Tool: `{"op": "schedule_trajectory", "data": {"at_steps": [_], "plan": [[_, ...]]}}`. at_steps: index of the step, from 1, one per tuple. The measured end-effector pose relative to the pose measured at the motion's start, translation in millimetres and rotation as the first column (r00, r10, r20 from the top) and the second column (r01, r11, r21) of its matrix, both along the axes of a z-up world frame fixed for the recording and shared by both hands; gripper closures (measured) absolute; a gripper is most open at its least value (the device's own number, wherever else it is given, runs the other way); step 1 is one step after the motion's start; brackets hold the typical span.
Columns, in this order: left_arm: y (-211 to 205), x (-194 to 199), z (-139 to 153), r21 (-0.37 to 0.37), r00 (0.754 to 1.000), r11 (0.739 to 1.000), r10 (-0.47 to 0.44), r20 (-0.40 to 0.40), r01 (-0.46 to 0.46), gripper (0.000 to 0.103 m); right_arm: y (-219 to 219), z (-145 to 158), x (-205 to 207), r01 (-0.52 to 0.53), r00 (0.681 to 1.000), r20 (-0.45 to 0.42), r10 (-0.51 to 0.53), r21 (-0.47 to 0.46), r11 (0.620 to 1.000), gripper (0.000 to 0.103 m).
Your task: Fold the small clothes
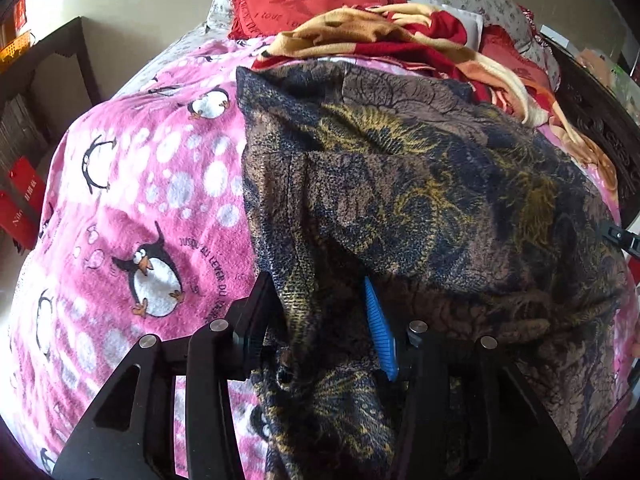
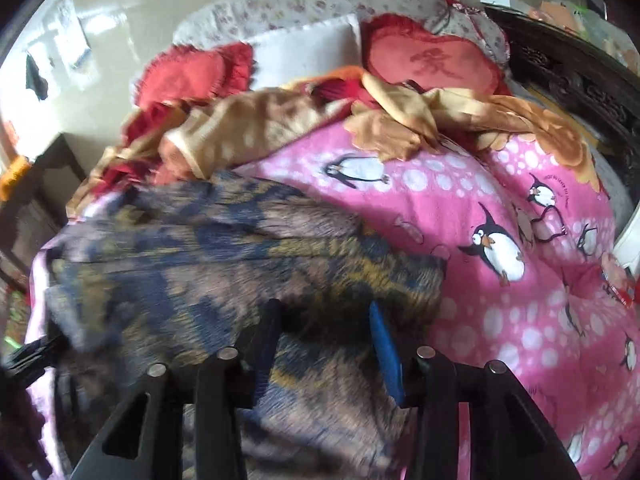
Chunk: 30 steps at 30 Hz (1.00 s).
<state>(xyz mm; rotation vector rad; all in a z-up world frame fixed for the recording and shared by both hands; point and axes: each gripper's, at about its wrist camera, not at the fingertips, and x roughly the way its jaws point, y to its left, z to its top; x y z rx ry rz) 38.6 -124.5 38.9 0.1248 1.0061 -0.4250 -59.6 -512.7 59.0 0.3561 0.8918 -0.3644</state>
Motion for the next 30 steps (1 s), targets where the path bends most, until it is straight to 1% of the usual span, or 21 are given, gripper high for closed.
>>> {"op": "schedule_trajectory", "data": {"at_steps": [1, 3, 6, 7, 9, 11, 13, 14, 15, 18, 20, 21, 25, 27, 30], "plan": [[-1.7, 0.5, -0.4, 0.006, 1.0, 1.0, -0.001, 0.005, 0.001, 0.056, -3.7, 1.2, -1.6, 0.005, 1.0, 0.016, -0.005, 0.011, 1.0, 0.059], [-3.0, 0.4, 0.2, 0.015, 1.0, 1.0, -0.003, 0.008, 0.003, 0.056, -8.6, 5.8, -6.6, 0.009, 1.0, 0.017, -0.01, 0.048, 0.999, 0.059], [-2.3, 0.7, 1.1, 0.007, 1.0, 1.0, -0.003, 0.005, 0.003, 0.056, -7.6, 20.8, -26.0, 0.006, 0.999, 0.033, -0.008, 0.066, 0.998, 0.059], [-1.4, 0.2, 1.3, 0.004, 1.0, 1.0, -0.002, 0.004, 0.002, 0.056, -4.6, 24.9, -35.9, 0.001, 0.999, 0.033, -0.003, 0.059, 0.998, 0.057], [-0.6, -1.6, 1.3, 0.001, 1.0, 1.0, 0.002, 0.006, -0.002, 0.056, 5.5, 25.8, -54.0, 0.001, 1.0, 0.003, -0.001, 0.024, 1.0, 0.056], [-0.6, -6.6, 1.1, 0.007, 1.0, 1.0, 0.006, 0.014, -0.006, 0.056, 12.8, 16.0, -64.0, -0.013, 0.999, -0.035, 0.013, 0.008, 1.0, 0.056], [-1.4, -12.5, 1.3, 0.024, 1.0, 1.0, 0.006, 0.026, -0.007, 0.056, 16.1, -7.5, -65.2, 0.007, 0.99, -0.139, -0.012, -0.04, 0.999, 0.056], [-1.4, -15.2, 2.1, 0.032, 1.0, 0.999, 0.005, 0.028, -0.006, 0.056, 14.8, -17.1, -65.7, 0.008, 0.99, -0.143, -0.012, -0.024, 1.0, 0.056], [-1.2, -19.5, 3.2, 0.041, 1.0, 0.999, 0.004, 0.029, -0.005, 0.056, 12.0, -19.2, -68.1, 0.02, 0.992, -0.123, -0.02, -0.004, 1.0, 0.056], [2.1, -36.9, 11.5, 0.069, 0.999, 0.998, -0.012, 0.041, 0.01, 0.056, 4.5, -8.1, -79.0, 0.057, 0.996, -0.077, -0.051, 0.071, 0.996, 0.056], [5.7, -50.4, 15.7, 0.087, 0.999, 0.996, -0.028, 0.035, 0.025, 0.056, 6.4, 7.0, -92.4, 0.048, 0.998, -0.042, -0.045, 0.092, 0.995, 0.055], [7.1, -54.8, 16.8, 0.09, 0.999, 0.996, -0.032, 0.035, 0.029, 0.056, 9.0, 12.5, -98.3, 0.036, 0.999, -0.037, -0.033, 0.095, 0.995, 0.053], [15.4, -82.3, 25.3, 0.102, 0.997, 0.993, -0.059, 0.046, 0.054, 0.056, 18.2, 33.3, -131.1, -0.038, 0.997, -0.057, 0.045, 0.124, 0.992, 0.052], [18.9, -92.8, 28.1, 0.096, 0.997, 0.993, -0.073, 0.036, 0.07, 0.056, 22.0, 38.0, -151.6, -0.06, 0.994, -0.078, 0.071, 0.137, 0.989, 0.05], [24.6, -109.2, 32.8, 0.091, 0.996, 0.992, -0.089, 0.021, 0.086, 0.056, 28.2, 40.4, -186.9, -0.072, 0.991, -0.102, 0.086, 0.139, 0.988, 0.044]]}}
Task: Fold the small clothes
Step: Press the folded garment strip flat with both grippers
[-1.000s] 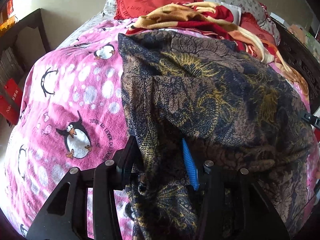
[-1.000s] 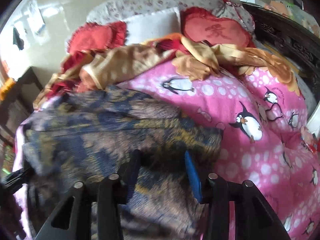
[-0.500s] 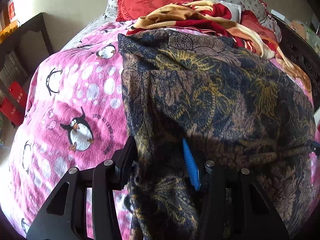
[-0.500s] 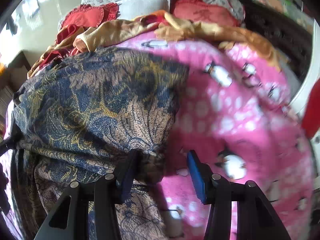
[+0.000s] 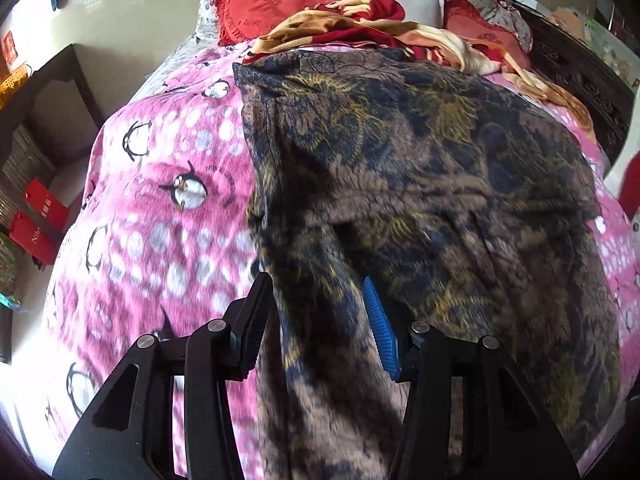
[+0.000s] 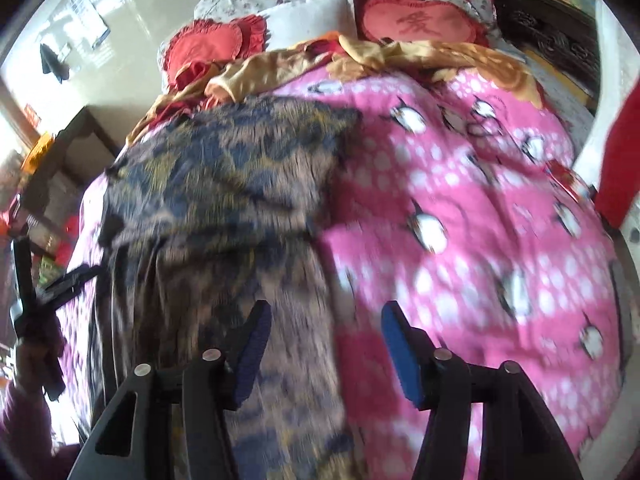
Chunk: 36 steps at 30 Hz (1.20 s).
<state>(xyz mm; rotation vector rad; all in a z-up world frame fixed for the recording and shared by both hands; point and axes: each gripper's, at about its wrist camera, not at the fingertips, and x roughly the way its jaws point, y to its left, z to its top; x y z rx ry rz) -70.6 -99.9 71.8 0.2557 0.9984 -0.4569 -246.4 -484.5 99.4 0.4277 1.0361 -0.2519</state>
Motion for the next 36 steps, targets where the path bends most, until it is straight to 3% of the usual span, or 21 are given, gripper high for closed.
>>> {"op": "schedule_trajectory", "data": {"at_steps": [2, 5, 14, 20, 21, 23, 24, 25, 26, 33, 34, 36], "plan": [[6.1, -11.8, 2.7, -0.012, 1.0, 1.0, -0.01, -0.011, 0.009, 0.052, 4.3, -2.8, -21.8, 0.003, 1.0, -0.012, -0.003, 0.001, 1.0, 0.04], [18.6, -30.3, 4.5, -0.044, 0.999, 0.999, -0.016, -0.044, 0.014, 0.036, 17.4, -14.4, -50.2, -0.02, 0.998, -0.055, 0.019, -0.007, 1.0, 0.04], [76.3, -87.9, -6.0, -0.05, 0.987, 0.998, -0.035, -0.157, 0.028, 0.036, 43.7, -53.7, -103.0, -0.017, 0.995, -0.098, 0.014, -0.02, 1.0, 0.037], [113.4, -115.1, -24.4, -0.047, 0.973, 0.999, -0.009, -0.231, -0.002, 0.036, 44.8, -69.9, -109.8, 0.007, 1.0, -0.021, -0.005, 0.096, 0.995, 0.037], [115.3, -117.0, -25.5, -0.05, 0.971, 0.999, -0.005, -0.24, -0.008, 0.036, 45.5, -72.6, -109.0, 0.009, 1.0, -0.008, -0.008, 0.11, 0.994, 0.04], [120.4, -121.9, -27.5, -0.056, 0.968, 0.998, 0.003, -0.25, -0.017, 0.036, 49.7, -77.5, -106.3, -0.001, 1.0, -0.003, 0.001, 0.108, 0.994, 0.073], [122.7, -124.0, -28.2, -0.055, 0.968, 0.998, 0.006, -0.252, -0.021, 0.036, 53.2, -77.9, -105.1, -0.016, 1.0, -0.001, 0.016, 0.101, 0.995, 0.077], [125.3, -126.4, -27.9, -0.056, 0.968, 0.998, 0.009, -0.252, -0.024, 0.036, 56.1, -75.1, -106.2, -0.024, 1.0, 0.016, 0.023, 0.096, 0.995, 0.09], [128.1, -128.5, -27.9, -0.061, 0.967, 0.998, 0.011, -0.254, -0.028, 0.036, 58.5, -70.7, -108.6, -0.033, 0.999, 0.028, 0.031, 0.091, 0.995, 0.095], [133.9, -138.3, -38.1, -0.08, 0.952, 0.996, 0.003, -0.306, -0.029, 0.036, 53.6, -65.4, -125.5, -0.02, 0.999, 0.044, 0.015, 0.111, 0.994, 0.097], [133.2, -140.1, -40.2, -0.086, 0.948, 0.996, -0.002, -0.318, -0.027, 0.036, 51.0, -67.0, -127.2, -0.007, 0.998, 0.056, 0.0, 0.131, 0.991, 0.095], [130.5, -143.2, -41.6, -0.092, 0.944, 0.996, -0.024, -0.33, -0.007, 0.036, 47.5, -70.9, -128.1, 0.002, 0.998, 0.066, -0.014, 0.181, 0.984, 0.082]]}}
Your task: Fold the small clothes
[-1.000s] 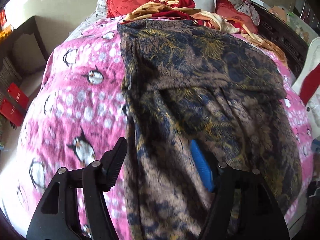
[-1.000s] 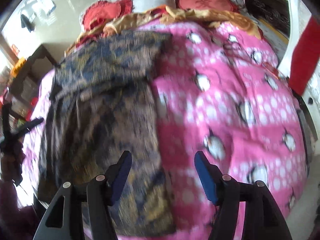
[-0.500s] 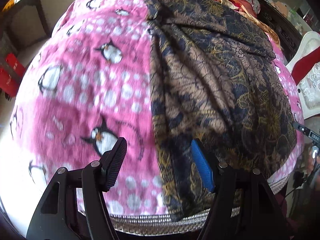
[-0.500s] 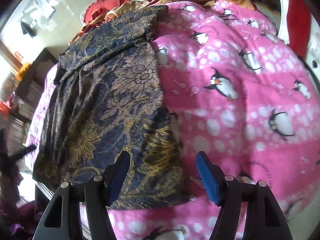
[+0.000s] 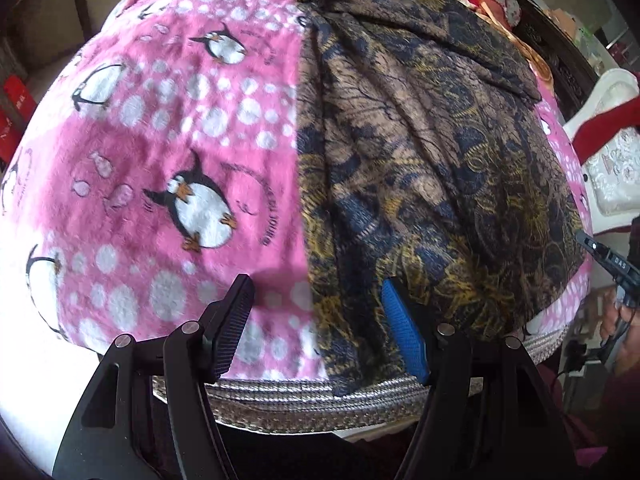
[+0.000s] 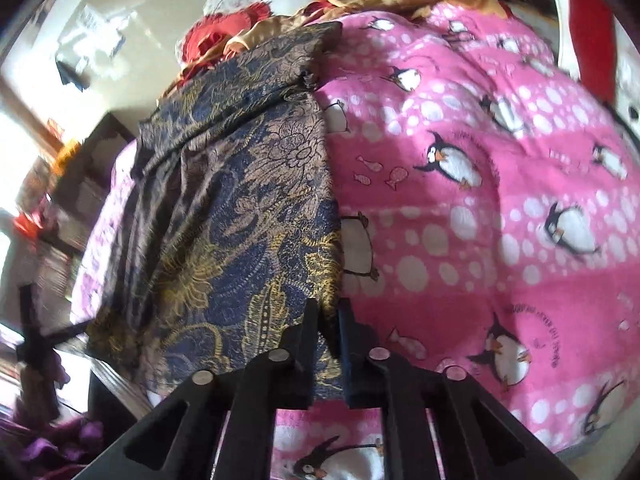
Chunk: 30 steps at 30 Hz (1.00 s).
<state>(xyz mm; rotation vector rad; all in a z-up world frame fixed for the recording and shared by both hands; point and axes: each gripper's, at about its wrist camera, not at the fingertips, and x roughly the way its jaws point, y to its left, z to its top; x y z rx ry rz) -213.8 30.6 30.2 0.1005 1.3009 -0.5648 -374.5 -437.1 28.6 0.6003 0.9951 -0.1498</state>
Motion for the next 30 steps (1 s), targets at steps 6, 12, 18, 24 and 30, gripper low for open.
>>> {"op": "schedule_trajectory", "data": {"at_steps": [6, 12, 18, 24, 30], "plan": [[-16.0, -2.1, -7.6, 0.051, 0.998, 0.997, -0.06, 0.004, 0.06, 0.036, 6.8, -8.1, 3.0, -0.039, 0.999, -0.017, 0.038, -0.005, 0.999, 0.054], [-25.0, 2.3, -10.0, 0.0, 0.997, 0.998, -0.064, -0.046, 0.064, 0.095, 5.7, -9.3, 4.5, -0.029, 0.999, 0.016, 0.029, -0.016, 0.999, 0.092], [-12.6, 1.0, 20.0, -0.089, 0.996, 0.992, -0.088, -0.013, 0.086, 0.099, 11.1, 23.1, -6.6, -0.019, 0.997, 0.081, 0.021, -0.027, 0.999, 0.096], [25.3, -4.6, 55.0, -0.116, 0.996, 0.99, -0.073, 0.06, 0.079, 0.099, 24.7, 50.7, -28.4, -0.07, 0.993, 0.098, 0.07, -0.008, 0.998, 0.097], [29.6, -1.9, 17.0, -0.046, 0.999, 0.998, -0.039, 0.016, 0.04, 0.099, 25.8, 8.3, -27.5, -0.069, 0.997, -0.017, 0.07, 0.032, 0.997, 0.097]]}}
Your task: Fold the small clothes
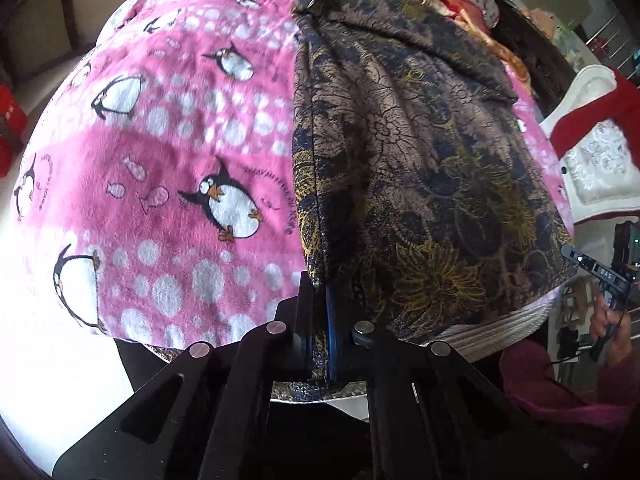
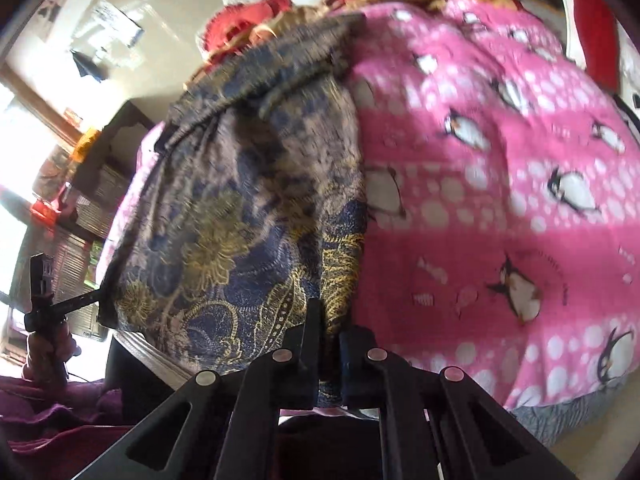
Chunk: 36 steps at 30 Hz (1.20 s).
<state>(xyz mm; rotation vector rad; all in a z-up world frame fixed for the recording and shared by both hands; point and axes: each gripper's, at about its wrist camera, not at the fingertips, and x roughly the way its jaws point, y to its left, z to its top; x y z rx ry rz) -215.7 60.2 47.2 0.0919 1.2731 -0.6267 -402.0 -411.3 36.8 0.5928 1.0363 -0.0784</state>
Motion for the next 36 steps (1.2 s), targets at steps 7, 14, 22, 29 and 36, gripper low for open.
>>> {"op": "schedule_trajectory", "data": {"at_steps": [7, 14, 22, 29, 36], "plan": [[-15.3, 3.8, -14.0, 0.068, 1.0, 0.998, -0.005, -0.016, 0.006, 0.098, -4.2, -4.1, 4.2, -0.001, 1.0, -0.016, 0.002, 0.042, 0.999, 0.08], [-26.9, 6.9, -24.1, 0.032, 0.999, 0.999, -0.004, -0.038, 0.005, 0.066, 3.0, -3.8, 7.5, -0.024, 1.0, -0.02, 0.024, 0.031, 0.999, 0.095], [-41.4, 36.5, 2.5, -0.084, 0.999, 0.996, -0.029, -0.034, 0.026, 0.098, -11.1, 41.1, 41.0, -0.028, 0.989, 0.151, 0.014, 0.089, 0.996, 0.095], [-67.1, 110.9, 57.6, -0.179, 0.989, 0.984, 0.054, 0.139, -0.029, 0.098, -45.5, 84.1, 109.0, 0.035, 0.962, 0.269, -0.041, 0.027, 0.999, 0.095], [-102.5, 199.1, 85.4, -0.223, 0.967, 0.972, 0.119, 0.224, -0.068, 0.098, -97.7, 98.0, 199.0, 0.106, 0.947, 0.304, -0.101, 0.0, 0.994, 0.095]]}}
